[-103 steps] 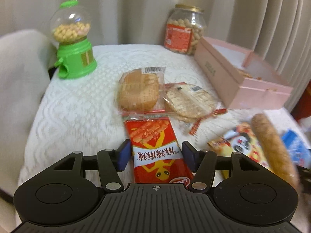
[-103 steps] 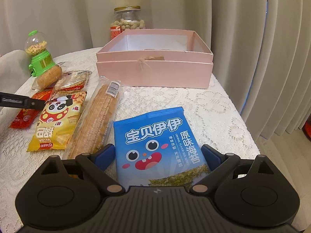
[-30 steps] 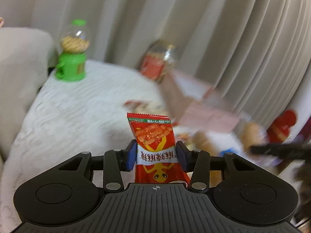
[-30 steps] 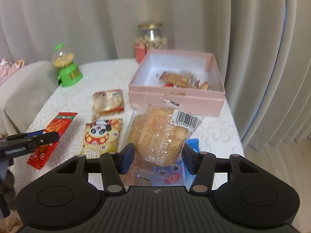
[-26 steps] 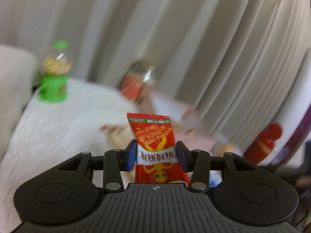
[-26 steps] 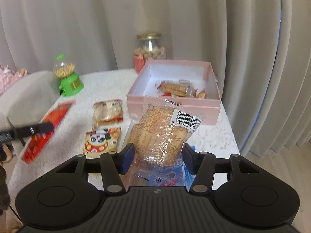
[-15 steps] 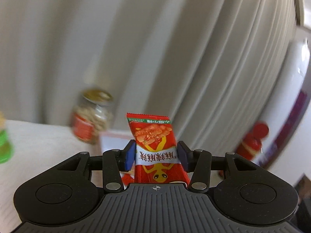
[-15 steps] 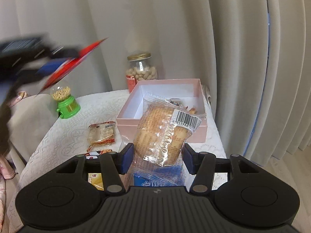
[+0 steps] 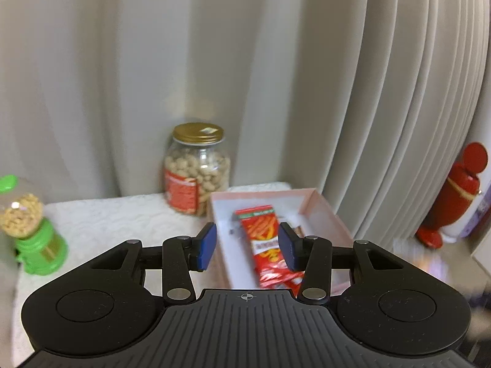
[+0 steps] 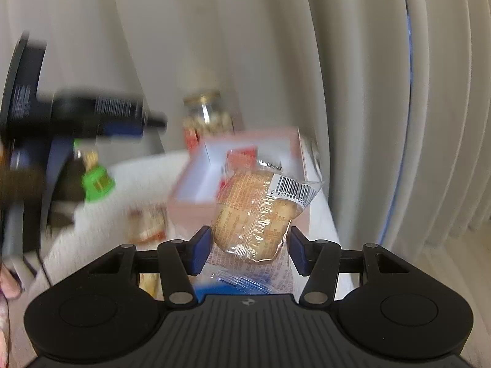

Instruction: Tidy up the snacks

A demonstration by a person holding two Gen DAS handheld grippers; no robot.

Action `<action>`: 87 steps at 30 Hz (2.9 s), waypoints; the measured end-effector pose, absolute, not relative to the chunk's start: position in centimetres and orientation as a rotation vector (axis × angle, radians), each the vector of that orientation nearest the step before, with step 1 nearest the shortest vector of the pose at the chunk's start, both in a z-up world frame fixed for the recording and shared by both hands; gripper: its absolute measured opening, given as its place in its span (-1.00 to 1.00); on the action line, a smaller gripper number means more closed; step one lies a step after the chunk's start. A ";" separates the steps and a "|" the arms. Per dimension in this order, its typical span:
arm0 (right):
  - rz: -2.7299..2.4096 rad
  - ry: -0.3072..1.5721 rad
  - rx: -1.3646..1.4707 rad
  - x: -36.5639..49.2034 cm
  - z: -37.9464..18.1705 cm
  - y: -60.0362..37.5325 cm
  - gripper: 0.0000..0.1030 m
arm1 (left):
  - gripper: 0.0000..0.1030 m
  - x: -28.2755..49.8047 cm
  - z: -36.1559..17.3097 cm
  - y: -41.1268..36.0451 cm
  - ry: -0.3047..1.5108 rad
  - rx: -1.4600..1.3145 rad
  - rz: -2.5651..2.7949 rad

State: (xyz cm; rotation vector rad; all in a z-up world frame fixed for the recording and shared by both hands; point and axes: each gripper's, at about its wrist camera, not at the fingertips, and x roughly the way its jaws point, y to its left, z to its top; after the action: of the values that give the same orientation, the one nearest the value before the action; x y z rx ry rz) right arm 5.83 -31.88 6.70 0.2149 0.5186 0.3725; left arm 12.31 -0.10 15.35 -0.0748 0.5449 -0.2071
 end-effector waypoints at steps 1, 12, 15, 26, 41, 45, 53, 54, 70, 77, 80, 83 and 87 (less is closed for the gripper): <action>0.372 0.497 0.209 6.4 8.0 -31.8 0.03 | -0.05 11.9 15.4 0.3 0.535 -0.073 -0.204; 0.386 0.516 0.194 19.6 16.8 -27.8 0.54 | -0.03 8.9 17.7 10.0 0.344 0.114 -0.040; 0.358 0.582 0.152 20.7 14.1 -26.6 0.54 | -0.04 9.2 15.1 12.9 0.442 -0.016 -0.064; 0.349 0.765 0.063 15.4 5.0 -26.7 0.54 | -0.04 8.6 3.9 11.4 0.705 -0.327 -0.254; 0.501 0.735 0.111 7.9 0.0 -22.7 0.54 | -0.05 9.5 4.5 11.3 0.724 -0.404 -0.089; 0.492 0.716 0.113 6.8 -0.4 -22.8 0.54 | -0.04 9.4 3.6 10.3 0.739 -0.379 -0.075; 0.481 0.669 0.023 6.5 0.1 -20.8 0.54 | -0.04 7.8 3.0 8.9 0.719 -0.249 -0.064; 0.499 0.667 0.026 6.6 0.5 -20.5 0.54 | -0.04 7.6 3.1 8.9 0.711 -0.244 -0.045; 0.653 0.728 -0.198 14.2 5.9 -5.6 0.55 | -0.04 2.3 1.9 15.9 0.693 -0.409 0.017; 0.530 0.883 -0.269 19.9 3.8 -0.8 0.54 | -0.05 0.6 2.2 17.2 0.659 -0.469 -0.042; 0.479 0.956 -0.250 21.3 2.6 -0.9 0.54 | -0.05 0.0 2.3 18.0 0.645 -0.501 -0.053; 0.516 0.994 -0.211 20.2 3.0 -1.3 0.49 | -0.05 -0.2 2.0 18.6 0.645 -0.527 -0.050; 0.614 1.069 -0.140 18.5 3.8 -1.6 0.14 | -0.05 0.1 1.4 18.5 0.668 -0.539 -0.057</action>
State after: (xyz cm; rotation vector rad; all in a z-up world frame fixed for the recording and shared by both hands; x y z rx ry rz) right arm 18.46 -1.56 3.77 -0.1395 1.0688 0.6138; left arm 0.06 18.55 1.41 -0.5388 0.6682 -0.0567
